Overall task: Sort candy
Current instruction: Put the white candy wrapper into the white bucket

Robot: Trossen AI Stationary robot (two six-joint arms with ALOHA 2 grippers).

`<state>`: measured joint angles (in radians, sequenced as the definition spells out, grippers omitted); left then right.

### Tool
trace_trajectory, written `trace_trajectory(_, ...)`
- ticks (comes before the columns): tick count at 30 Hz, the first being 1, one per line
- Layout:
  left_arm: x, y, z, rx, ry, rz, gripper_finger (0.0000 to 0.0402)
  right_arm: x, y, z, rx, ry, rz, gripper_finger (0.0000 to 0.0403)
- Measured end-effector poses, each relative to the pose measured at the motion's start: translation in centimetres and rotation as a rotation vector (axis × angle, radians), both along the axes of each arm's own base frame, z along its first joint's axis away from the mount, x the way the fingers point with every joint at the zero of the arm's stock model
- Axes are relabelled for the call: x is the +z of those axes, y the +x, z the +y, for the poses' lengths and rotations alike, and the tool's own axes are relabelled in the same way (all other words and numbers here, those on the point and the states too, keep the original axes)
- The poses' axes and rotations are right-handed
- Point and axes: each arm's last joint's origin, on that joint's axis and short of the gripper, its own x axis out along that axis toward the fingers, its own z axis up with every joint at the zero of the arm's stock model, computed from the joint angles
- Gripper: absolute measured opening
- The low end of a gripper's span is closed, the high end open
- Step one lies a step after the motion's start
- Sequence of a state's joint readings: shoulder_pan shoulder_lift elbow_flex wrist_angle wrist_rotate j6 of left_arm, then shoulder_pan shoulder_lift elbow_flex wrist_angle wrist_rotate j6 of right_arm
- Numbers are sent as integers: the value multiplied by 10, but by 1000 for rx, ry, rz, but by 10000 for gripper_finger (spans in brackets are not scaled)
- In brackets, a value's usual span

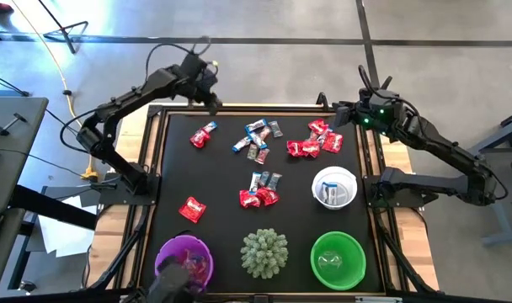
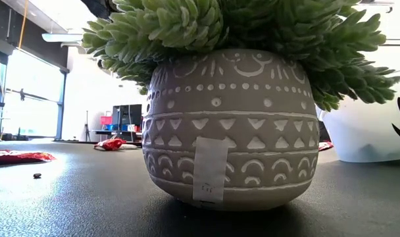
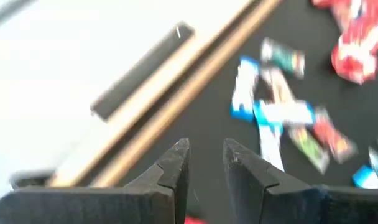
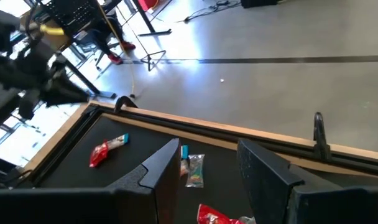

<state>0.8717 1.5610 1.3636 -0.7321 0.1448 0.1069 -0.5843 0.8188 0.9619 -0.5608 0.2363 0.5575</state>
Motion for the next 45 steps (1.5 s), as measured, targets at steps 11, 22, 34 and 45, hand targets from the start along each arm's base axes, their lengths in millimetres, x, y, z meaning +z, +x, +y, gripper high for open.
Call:
trace_trajectory(11, -50, 9, 62, 88, -204, 160, 81, 0, 0, -1, 28, 31, -27, 154)
trace_trajectory(22, -60, 4, 58, -10, -378, 345, 81, 0, 0, 0, 38, 34, -29, 154)
trace_trajectory(34, -86, 8, 67, -15, -440, 381, 81, -1, 0, 0, 39, 35, -23, 154)
trace_trajectory(45, -59, 8, 67, -11, -369, 327, 81, -1, 0, 0, 44, 37, -24, 154)
